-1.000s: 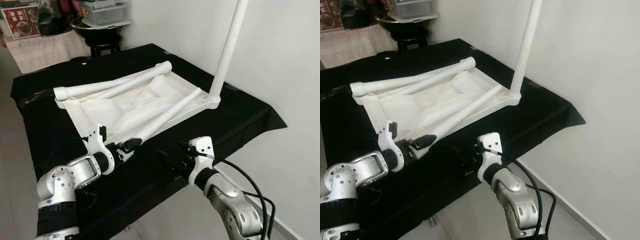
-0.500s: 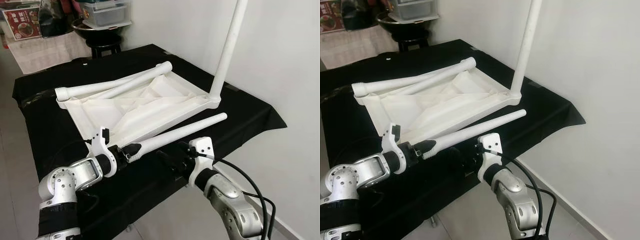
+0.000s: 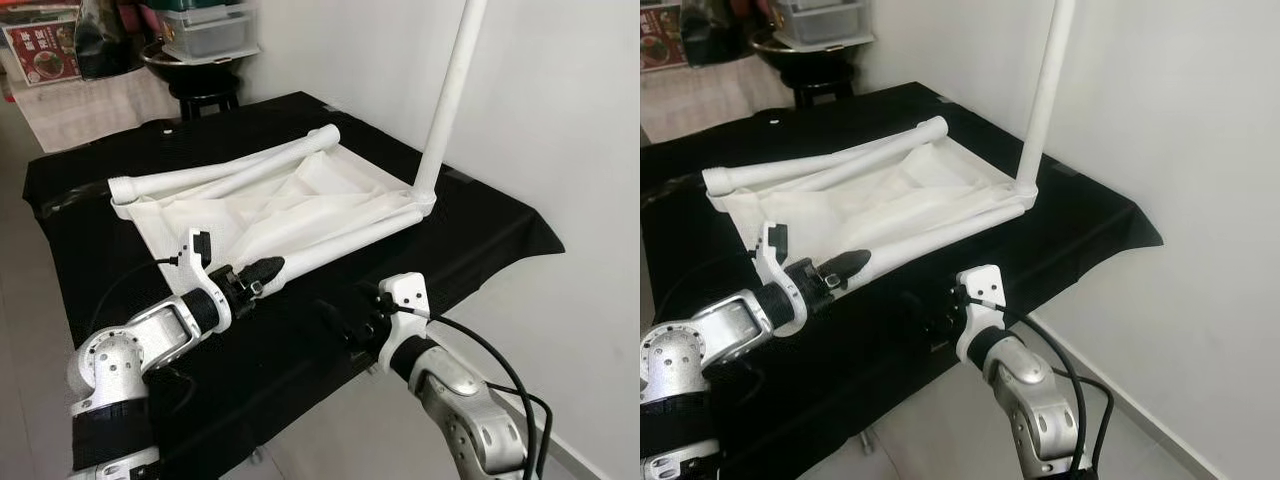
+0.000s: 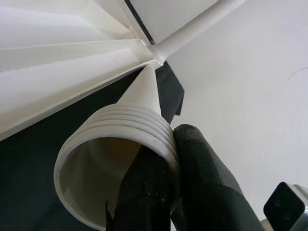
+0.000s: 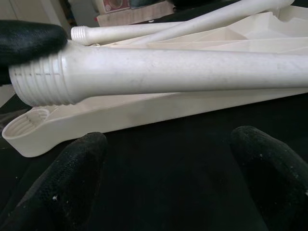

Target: Building children table

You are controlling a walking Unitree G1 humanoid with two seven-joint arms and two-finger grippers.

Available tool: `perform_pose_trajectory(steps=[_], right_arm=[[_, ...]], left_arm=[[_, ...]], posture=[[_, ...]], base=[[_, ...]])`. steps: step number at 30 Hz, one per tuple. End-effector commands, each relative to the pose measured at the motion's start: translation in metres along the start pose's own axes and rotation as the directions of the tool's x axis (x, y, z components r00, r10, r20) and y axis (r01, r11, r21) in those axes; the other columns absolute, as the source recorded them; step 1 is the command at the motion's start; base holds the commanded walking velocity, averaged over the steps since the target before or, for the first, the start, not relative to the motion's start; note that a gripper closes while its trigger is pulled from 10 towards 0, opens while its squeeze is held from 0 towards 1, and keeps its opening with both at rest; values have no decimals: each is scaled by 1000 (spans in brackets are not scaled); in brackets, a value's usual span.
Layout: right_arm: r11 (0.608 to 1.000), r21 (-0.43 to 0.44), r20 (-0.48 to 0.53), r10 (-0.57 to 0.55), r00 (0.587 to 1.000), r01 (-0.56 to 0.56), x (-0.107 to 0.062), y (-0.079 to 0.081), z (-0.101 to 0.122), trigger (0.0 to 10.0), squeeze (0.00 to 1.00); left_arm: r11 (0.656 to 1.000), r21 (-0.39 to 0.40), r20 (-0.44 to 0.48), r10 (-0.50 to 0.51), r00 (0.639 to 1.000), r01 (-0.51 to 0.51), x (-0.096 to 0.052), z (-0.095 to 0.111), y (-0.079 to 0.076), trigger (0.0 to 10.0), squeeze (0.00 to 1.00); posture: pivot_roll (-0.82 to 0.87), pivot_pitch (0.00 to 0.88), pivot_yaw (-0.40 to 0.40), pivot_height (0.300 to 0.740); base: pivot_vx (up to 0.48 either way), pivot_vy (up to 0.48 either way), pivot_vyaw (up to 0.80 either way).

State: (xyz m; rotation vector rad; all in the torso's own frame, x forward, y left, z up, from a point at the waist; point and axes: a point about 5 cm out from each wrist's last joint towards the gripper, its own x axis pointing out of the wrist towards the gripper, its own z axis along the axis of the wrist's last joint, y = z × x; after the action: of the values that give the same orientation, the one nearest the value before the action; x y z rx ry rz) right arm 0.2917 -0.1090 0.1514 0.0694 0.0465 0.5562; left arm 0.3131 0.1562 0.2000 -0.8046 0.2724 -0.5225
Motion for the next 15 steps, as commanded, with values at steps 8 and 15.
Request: perform_pose_trajectory(steps=[8,15], right_arm=[[997,63,101,28,995,-34,-3,-2,13,10000,0],[978,169,214,82,973,-120,-8,-8,38,10000,0]], left_arm=[[998,51,178,12,984,-22,-30,24,-2,0,0],[996,75,235,30,972,-48,-53,31,1,0,0]], posture=[[-57,99,-26,740],[-53,103,-29,740]], base=[[0,0,0],[0,0,0]])
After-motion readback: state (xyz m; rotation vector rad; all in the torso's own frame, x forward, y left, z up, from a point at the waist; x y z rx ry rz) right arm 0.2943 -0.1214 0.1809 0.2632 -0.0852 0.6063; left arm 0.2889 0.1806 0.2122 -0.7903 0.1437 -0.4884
